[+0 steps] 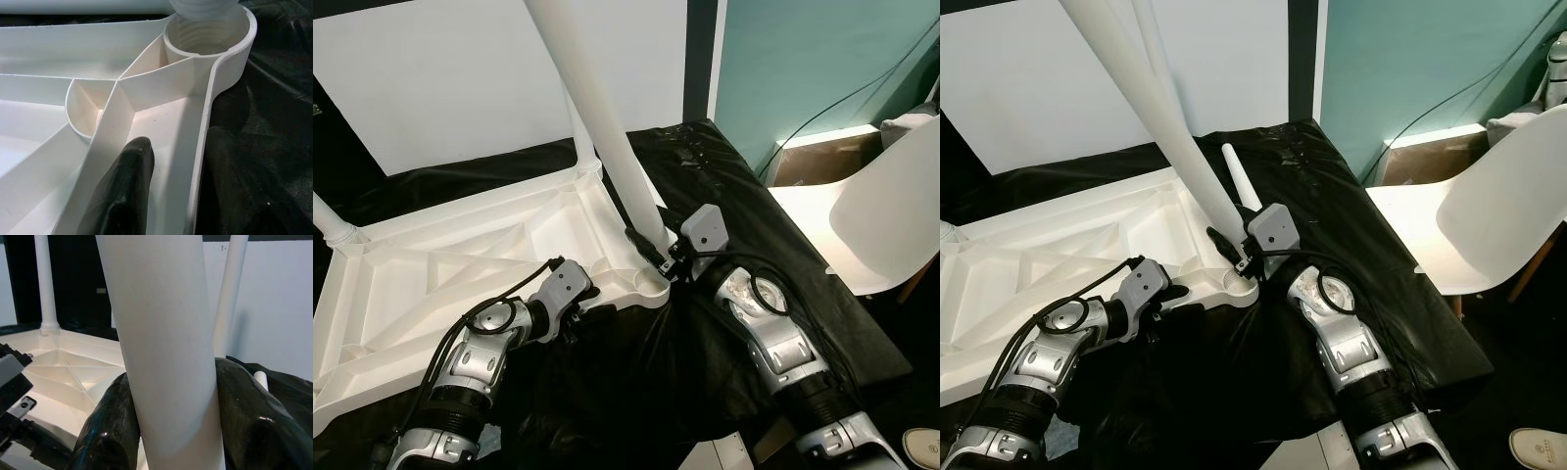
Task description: Building children table
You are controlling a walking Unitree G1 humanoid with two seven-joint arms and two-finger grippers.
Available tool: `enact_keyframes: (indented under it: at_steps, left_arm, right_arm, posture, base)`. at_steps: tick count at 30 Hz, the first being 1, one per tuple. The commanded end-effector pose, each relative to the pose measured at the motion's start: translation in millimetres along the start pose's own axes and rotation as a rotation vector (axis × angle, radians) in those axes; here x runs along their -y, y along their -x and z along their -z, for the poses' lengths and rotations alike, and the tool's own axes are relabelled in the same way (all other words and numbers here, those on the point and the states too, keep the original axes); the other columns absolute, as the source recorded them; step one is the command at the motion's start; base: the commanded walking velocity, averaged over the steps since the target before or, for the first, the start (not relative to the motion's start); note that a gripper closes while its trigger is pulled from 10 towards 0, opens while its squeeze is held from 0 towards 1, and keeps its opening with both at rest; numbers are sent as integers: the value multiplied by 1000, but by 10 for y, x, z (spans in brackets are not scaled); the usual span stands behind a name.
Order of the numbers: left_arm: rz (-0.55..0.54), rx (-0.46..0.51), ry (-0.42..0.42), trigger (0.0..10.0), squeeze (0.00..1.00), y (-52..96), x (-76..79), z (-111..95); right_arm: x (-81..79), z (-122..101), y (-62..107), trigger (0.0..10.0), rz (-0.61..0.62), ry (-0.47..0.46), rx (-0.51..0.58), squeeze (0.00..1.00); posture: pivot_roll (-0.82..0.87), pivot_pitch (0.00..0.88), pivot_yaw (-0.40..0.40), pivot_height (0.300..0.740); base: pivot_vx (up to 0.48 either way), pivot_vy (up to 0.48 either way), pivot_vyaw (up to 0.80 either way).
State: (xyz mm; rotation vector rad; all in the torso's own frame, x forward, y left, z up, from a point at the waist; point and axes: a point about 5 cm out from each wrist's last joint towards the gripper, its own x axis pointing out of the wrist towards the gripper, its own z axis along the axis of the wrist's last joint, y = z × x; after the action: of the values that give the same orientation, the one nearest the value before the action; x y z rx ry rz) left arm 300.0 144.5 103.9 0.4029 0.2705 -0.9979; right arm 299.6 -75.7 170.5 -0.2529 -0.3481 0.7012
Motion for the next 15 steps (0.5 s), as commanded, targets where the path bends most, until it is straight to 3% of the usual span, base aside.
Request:
enact_keyframes:
  at_steps: [1,15]
  left_arm:
    - [-260,-41,40,10000,0,41,-112,110]
    - [-261,-40,40,10000,0,23,-99,109]
  right_arm:
    - [-32,164,76,10000,-2,-50,-69,0]
    - [-93,201,61,10000,-92,-92,-57,0]
  posture:
    - [-52,0,73,740]
    - [-48,0,67,740]
  base:
    - [0,0,0]
    - [0,0,0]
